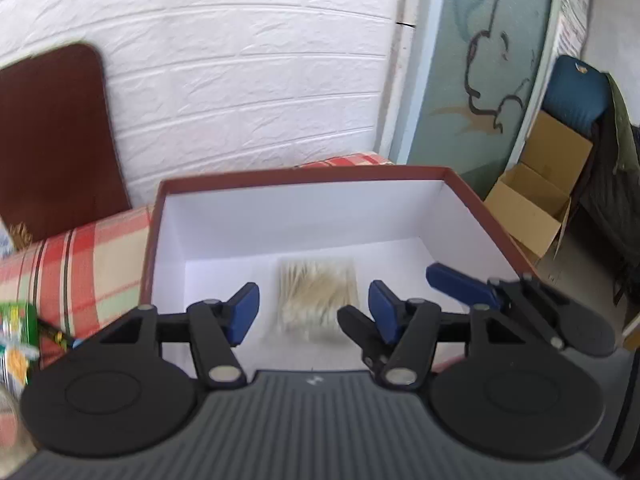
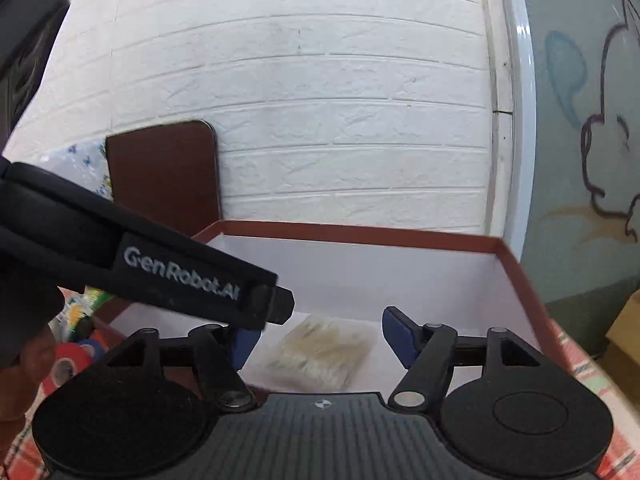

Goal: Organize objects
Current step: 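Lower the cotton swab bag into the brown box and open the right gripper, then move the right gripper to the green box and close on it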

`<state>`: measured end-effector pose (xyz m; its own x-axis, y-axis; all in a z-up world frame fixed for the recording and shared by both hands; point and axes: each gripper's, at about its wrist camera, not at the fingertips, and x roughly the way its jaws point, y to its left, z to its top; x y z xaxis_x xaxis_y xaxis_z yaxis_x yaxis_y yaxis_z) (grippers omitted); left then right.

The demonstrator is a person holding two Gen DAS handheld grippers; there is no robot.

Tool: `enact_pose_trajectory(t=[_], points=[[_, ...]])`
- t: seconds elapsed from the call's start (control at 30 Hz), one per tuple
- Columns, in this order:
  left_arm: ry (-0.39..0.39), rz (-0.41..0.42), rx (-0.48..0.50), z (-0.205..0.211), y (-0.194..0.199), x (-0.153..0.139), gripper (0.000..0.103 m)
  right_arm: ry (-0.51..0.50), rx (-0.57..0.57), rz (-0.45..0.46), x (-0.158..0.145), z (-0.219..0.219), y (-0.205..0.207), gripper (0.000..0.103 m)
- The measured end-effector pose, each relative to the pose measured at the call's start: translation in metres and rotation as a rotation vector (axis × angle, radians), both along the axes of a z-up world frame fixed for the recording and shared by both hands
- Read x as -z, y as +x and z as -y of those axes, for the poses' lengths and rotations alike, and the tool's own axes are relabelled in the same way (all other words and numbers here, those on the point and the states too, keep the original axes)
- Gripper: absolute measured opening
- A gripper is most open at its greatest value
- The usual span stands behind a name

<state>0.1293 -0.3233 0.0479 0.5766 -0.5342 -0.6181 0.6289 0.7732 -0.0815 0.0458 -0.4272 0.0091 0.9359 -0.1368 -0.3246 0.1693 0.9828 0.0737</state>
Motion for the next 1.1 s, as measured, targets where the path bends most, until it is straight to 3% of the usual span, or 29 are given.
enact_pose_trajectory(t=[0.13,0.23,0.33,0.43,0.53,0.73,0.9,1.1], points=[[0.011,0.030,-0.068,-0.019,-0.007,-0.007,0.064,-0.014,0.024,0.042,0.001,-0.021,-0.028,0.069],[0.031,0.024,-0.134,-0.042,-0.011,-0.007,0.064,0.029,0.041,0.059,0.006,-0.030,-0.038,0.071],[-0.020,-0.010,-0.123,-0.071,-0.022,-0.006,0.060,0.049,0.039,0.074,0.003,-0.045,-0.056,0.071],[0.046,0.062,-0.194,-0.091,-0.042,-0.008,0.071,0.073,0.011,0.065,0.002,-0.064,-0.067,0.071],[0.055,0.036,-0.240,-0.122,-0.044,-0.001,0.071,0.076,-0.035,0.028,0.006,-0.092,-0.070,0.071],[0.101,-0.033,-0.420,-0.204,-0.038,0.030,0.071,0.121,-0.163,-0.119,0.030,-0.149,-0.057,0.071],[0.126,-0.078,-0.549,-0.274,-0.035,0.060,0.071,0.086,-0.265,-0.228,0.050,-0.199,-0.048,0.070],[0.184,-0.081,-0.676,-0.353,-0.026,0.089,0.071,0.032,-0.352,-0.292,0.056,-0.241,-0.032,0.070]])
